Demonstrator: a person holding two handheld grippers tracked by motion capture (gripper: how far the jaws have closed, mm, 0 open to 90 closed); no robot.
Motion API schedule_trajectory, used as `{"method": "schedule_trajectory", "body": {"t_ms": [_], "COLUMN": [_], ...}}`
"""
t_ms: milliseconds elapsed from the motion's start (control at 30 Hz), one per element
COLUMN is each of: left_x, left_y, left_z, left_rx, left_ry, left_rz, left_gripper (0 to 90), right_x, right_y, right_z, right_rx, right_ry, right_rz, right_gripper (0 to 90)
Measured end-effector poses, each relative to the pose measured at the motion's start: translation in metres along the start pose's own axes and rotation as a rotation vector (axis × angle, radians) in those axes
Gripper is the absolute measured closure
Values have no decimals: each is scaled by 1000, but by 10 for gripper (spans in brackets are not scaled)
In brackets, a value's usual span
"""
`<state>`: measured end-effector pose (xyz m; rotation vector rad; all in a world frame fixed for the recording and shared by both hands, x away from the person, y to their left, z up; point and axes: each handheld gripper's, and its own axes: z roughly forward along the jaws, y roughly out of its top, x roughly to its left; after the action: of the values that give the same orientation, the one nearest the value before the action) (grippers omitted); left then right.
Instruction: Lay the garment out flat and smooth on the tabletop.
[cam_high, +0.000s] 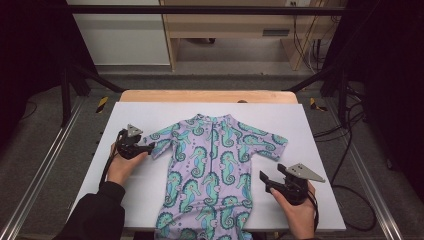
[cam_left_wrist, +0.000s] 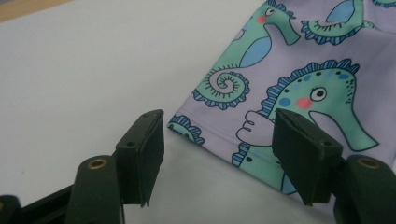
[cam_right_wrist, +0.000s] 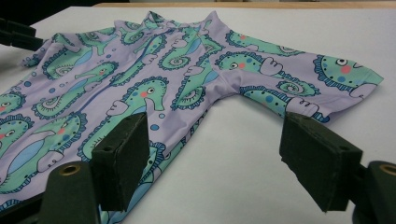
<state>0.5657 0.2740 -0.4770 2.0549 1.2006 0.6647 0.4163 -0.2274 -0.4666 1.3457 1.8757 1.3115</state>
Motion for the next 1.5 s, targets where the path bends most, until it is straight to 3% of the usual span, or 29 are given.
{"method": "schedule_trajectory", "body": {"t_ms": [100,200,300,467,567,733,933,1133,1233,1267,1367,1500], "left_x": [1,3,-1,-11,-16,-16,-1,8,10,9,7,3], "left_y": [-2,-1,0,3,6,13,21,24,23,22,22,20], "left_z": [5,5,4,4,4,2,-4,-2,1,1,-4,-18], "left_rx": [10,11,16,21,37,37,-1,-5,-16,-31,-76,-126], "left_ry": [-27,-44,-52,-64,-51,-1,71,95,89,92,116,121], "left_rz": [-38,-87,-79,-23,11,48,51,49,30,25,7,1], "left_gripper": [353,420,536,768,862,876,880,881,872,855,695,611], "right_x": [-1,-1,-2,-1,0,0,-1,1,1,2,2,5], "right_y": [-1,-1,-2,-2,-2,-2,-2,-2,-2,-2,-1,0], "right_z": [0,0,1,1,1,1,1,3,3,3,3,2], "right_rx": [1,6,15,18,18,16,14,17,20,22,30,60], "right_ry": [-3,-17,-19,-23,-23,-21,-20,-15,-13,-13,-4,27], "right_rz": [1,-6,-8,-14,-14,-14,-11,-14,-16,-17,-19,-14], "right_gripper": [248,250,252,257,259,261,260,256,253,252,237,245]}}
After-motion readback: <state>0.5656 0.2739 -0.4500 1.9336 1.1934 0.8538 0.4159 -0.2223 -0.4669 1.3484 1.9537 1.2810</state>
